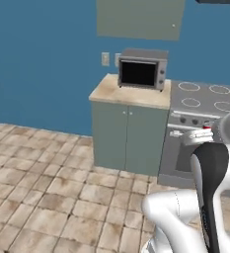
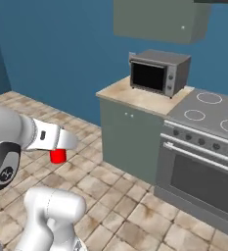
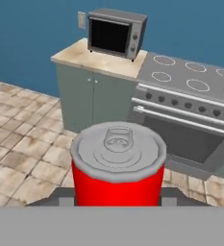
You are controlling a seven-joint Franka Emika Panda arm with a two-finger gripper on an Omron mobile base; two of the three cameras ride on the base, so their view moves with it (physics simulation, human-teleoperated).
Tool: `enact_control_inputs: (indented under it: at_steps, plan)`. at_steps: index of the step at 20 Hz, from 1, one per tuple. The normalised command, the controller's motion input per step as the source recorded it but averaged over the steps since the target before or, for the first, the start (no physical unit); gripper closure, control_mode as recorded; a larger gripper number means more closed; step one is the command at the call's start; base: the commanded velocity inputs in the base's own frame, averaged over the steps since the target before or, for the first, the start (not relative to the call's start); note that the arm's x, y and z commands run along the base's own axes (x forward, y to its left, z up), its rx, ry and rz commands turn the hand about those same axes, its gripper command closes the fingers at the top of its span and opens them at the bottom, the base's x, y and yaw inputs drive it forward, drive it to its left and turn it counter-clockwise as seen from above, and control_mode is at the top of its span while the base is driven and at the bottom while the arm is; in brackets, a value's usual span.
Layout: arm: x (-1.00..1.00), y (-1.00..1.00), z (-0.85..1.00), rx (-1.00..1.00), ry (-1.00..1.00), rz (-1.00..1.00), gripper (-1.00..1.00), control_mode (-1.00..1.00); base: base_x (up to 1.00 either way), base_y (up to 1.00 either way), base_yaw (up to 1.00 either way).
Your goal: Open the fridge, grab two sodas, and place both sodas inside the bowl with ice on the dining counter.
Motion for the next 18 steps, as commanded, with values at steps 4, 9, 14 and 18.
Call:
enact_control_inputs:
  at_steps: [4, 9, 14, 18]
  plan:
    - [0.00, 0.00, 0.00, 0.00, 0.00, 0.00, 1.00, 1.00, 0.79, -0.16, 0.51]
    - [0.00, 0.00, 0.00, 0.00, 0.00, 0.00, 1.00, 1.00, 0.49, -0.12, 0.58]
    - [0.00, 0.00, 0.00, 0.00, 0.00, 0.00, 1.00, 1.00, 0.18, 0.00, 0.62]
    - [0.00, 0.00, 0.00, 0.00, 0.00, 0.00, 1.00, 1.00, 0.11, 0.06, 0.62]
